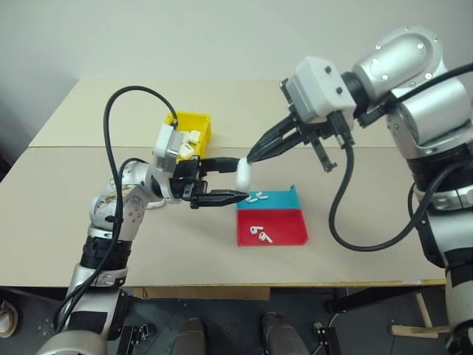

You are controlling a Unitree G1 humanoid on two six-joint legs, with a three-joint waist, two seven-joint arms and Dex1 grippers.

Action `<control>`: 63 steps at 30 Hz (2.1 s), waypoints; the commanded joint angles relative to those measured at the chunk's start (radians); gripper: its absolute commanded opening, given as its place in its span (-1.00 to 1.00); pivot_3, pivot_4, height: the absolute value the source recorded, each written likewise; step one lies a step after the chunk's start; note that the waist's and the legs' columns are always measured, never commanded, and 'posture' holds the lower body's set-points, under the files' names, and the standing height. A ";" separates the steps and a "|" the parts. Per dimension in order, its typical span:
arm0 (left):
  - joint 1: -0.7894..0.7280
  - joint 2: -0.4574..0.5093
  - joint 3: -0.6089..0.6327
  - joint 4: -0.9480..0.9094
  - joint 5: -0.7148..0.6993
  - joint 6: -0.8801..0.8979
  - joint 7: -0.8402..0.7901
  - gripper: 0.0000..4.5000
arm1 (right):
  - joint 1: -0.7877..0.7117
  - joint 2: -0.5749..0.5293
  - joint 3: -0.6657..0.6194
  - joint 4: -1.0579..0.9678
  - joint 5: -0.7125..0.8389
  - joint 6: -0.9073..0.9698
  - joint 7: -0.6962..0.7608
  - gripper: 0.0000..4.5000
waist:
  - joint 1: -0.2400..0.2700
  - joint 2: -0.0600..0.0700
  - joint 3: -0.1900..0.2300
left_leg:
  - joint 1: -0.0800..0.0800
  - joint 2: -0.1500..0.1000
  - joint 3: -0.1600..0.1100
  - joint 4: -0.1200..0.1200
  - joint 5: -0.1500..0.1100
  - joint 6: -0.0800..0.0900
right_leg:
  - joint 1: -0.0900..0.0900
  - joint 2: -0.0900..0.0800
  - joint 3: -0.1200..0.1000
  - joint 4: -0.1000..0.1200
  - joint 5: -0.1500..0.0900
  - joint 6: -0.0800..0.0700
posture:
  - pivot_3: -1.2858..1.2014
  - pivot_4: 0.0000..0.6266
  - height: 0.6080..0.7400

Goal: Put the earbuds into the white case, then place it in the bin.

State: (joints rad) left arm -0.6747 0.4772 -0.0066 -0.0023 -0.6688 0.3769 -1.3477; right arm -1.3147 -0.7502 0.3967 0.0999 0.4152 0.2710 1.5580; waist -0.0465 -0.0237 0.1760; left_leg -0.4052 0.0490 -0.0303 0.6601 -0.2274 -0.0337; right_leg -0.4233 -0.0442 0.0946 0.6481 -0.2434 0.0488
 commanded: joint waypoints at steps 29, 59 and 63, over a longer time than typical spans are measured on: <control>-0.345 -0.166 0.119 0.564 0.552 -0.135 1.144 0.24 | 0.701 0.151 -0.594 -0.726 0.542 0.738 -1.012 -0.99 | 0.034 -0.002 -0.001 | -0.002 -0.002 -0.002 0.001 0.000 0.000 | 0.002 0.000 0.000 -0.003 0.001 0.002 | 0.03 -0.52 1.00; -0.054 0.062 0.093 0.158 0.332 -0.101 0.527 1.00 | 0.940 0.097 -0.537 -0.709 0.345 0.488 -0.995 -1.00 | 0.004 -0.002 -0.001 | -0.002 -0.001 -0.001 0.000 0.000 0.000 | 0.000 -0.001 0.000 -0.001 0.001 0.002 | 0.03 -0.52 1.00; 0.132 0.200 0.151 -0.118 0.161 0.017 0.356 1.00 | 0.995 0.034 -0.546 -0.690 0.325 0.448 -0.891 -1.00 | 0.004 -0.002 -0.001 | -0.001 -0.001 -0.001 0.000 0.000 0.000 | 0.001 0.000 0.000 -0.001 0.001 0.002 | 0.03 -0.52 1.00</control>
State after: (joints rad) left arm -0.5647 0.6369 0.0995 -0.0055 -0.4259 0.3597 -0.9176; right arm -0.3189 -0.6912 -0.1249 -0.5714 0.7454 0.7638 0.6195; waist -0.0426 -0.0256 0.1753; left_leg -0.4053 0.0483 -0.0309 0.6597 -0.2271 -0.0340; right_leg -0.4218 -0.0447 0.0949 0.6474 -0.2423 0.0504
